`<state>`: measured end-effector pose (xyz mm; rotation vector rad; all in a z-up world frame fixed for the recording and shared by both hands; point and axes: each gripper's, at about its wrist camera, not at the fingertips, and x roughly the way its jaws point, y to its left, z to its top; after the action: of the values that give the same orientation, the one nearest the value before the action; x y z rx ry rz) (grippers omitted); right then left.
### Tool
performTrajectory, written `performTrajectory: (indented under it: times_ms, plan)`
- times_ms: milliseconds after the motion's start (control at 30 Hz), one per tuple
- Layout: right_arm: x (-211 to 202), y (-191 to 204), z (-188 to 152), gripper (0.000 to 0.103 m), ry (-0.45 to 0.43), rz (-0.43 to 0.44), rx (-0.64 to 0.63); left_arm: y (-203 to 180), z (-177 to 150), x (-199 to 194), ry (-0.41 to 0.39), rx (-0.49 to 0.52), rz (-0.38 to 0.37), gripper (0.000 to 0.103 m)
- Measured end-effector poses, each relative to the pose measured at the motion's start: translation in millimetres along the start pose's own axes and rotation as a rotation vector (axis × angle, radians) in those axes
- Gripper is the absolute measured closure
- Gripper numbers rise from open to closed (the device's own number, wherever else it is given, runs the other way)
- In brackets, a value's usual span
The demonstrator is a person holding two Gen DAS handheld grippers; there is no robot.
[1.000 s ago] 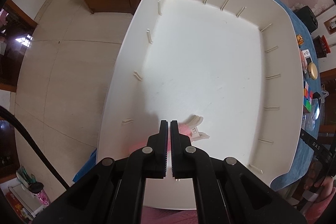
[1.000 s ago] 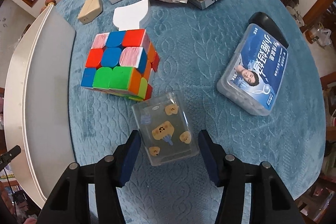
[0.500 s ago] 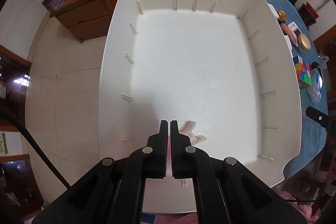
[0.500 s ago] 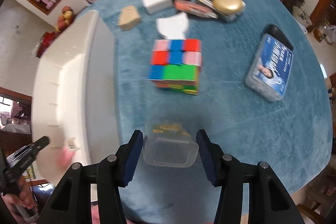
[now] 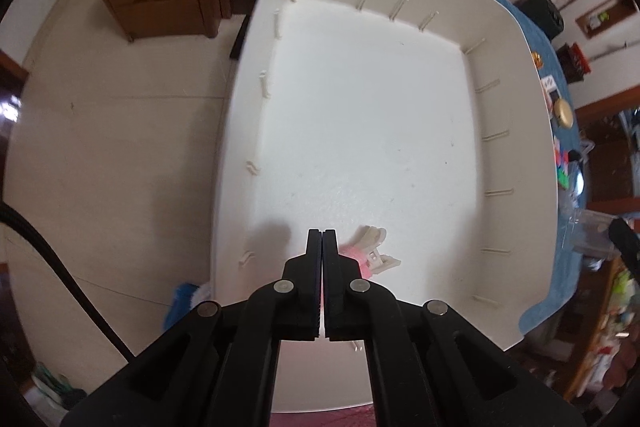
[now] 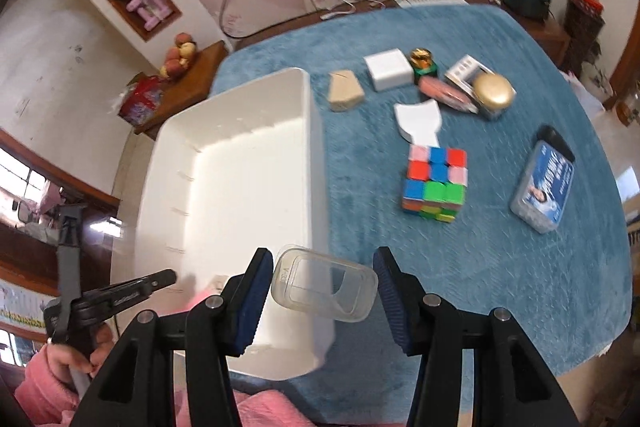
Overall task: Organize rigid objects
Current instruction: 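Carry the clear box into the white tray and release it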
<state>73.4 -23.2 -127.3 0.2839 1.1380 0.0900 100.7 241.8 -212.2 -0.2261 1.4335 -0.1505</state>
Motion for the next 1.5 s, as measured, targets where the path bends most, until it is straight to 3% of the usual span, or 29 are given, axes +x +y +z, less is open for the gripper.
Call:
performTrajectory:
  times_ms: [233,333,533,700,900,967,1100,1200,1500]
  plan:
    - [-2.2,30.8,-6.1,0.050,0.006,0.022,-0.081,14.7,-2.7,-7.4,-0.021,-0.045,-0.060,0.103]
    - [-0.1,41.0,-8.5,0.050,0.015,0.030,-0.110,17.8,-4.5,-19.8,-0.051,-0.026,-0.070,0.103]
    - [7.3,57.9,-12.5,0.050,0.041,0.060,-0.156,23.2,-4.7,-47.8,-0.112,0.038,-0.174,0.103]
    - [19.7,70.0,-17.2,0.050,0.079,0.074,-0.183,35.9,-4.8,-56.7,-0.116,0.061,-0.097,0.098]
    - [32.3,84.0,-21.8,0.050,0.118,0.079,-0.220,50.8,-2.6,-40.0,-0.063,-0.002,-0.002,0.079]
    - [35.8,86.5,-22.4,0.050,0.128,0.080,-0.224,52.2,-2.8,-35.0,-0.049,-0.009,0.028,0.066]
    - [40.0,88.3,-23.1,0.047,0.140,0.085,-0.218,53.6,-0.4,-24.2,-0.025,-0.022,0.073,0.057]
    - [40.1,87.7,-22.4,0.038,0.137,0.086,-0.208,62.8,4.6,-22.3,-0.007,-0.073,0.051,0.051]
    - [37.6,79.2,-18.4,0.038,0.147,0.060,-0.163,69.6,8.4,-36.8,-0.011,-0.105,-0.004,0.047]
